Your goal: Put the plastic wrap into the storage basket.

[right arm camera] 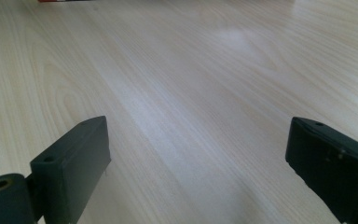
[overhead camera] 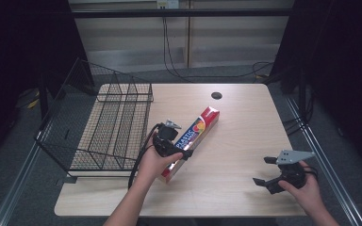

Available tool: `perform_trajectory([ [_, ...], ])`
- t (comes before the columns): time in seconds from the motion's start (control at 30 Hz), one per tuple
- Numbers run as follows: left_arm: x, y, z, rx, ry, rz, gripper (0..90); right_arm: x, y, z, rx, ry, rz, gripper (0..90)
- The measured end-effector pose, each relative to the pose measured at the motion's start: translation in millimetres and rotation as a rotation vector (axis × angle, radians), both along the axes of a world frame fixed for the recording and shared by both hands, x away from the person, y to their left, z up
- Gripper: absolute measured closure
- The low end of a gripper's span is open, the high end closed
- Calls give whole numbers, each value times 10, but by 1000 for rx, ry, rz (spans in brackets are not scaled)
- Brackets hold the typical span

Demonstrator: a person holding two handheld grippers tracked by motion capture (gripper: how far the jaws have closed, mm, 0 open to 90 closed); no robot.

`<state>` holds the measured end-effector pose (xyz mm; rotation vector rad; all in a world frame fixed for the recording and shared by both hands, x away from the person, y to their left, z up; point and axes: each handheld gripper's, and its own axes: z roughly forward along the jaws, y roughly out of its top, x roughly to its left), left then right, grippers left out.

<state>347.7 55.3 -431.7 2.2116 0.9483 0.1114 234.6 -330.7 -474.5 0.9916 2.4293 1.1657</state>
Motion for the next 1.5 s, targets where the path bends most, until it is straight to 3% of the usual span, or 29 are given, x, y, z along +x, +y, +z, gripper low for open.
perform_trajectory([
  [0.2, 34, -8, -3, 4, -5, 6, 42, -29, -6, -9, -3, -3, 0, 60],
  [0.3, 55, -31, 1, -6, -14, 15, 38, -49, -17, -13, -5, -9, -2, 61],
  [0.37, 72, -58, -3, -35, -4, 28, 35, -69, -31, -9, -5, -8, -7, 60],
  [0.43, 87, -68, 13, -22, -5, 3, 39, -90, -48, -11, -5, -8, -12, 60],
  [0.5, 94, -98, 7, -31, 0, 18, 43, -108, -65, -13, -5, -8, -13, 60],
  [0.6, 110, -143, 6, -18, 2, -10, 63, -124, -91, -4, 1, -10, -25, 60],
  [0.7, 146, -198, 18, 3, -20, -12, 68, -125, -108, -3, 0, -14, -34, 60],
  [0.83, 256, -256, 8, 27, -7, 22, 84, -126, -109, -9, 3, -9, -33, 60],
  [0.9, 301, -286, -3, 48, -2, 15, 95, -120, -103, -12, 1, -7, -31, 60],
  [1.0, 351, -347, -36, 47, 1, 29, 97, -116, -95, -7, 1, -14, -28, 59],
  [1.03, 370, -367, -43, 44, 19, 16, 97, -114, -92, -6, 0, -17, -28, 59],
  [1.1, 400, -423, -61, 81, 27, -2, 108, -106, -90, -5, 1, -13, -26, 59],
  [1.43, 552, -483, -255, 156, 95, 3, 175, -104, -94, -4, 8, -8, -26, 59],
  [1.5, 574, -483, -282, 156, 112, 0, 193, -103, -88, -8, -1, -9, -13, 59],
])
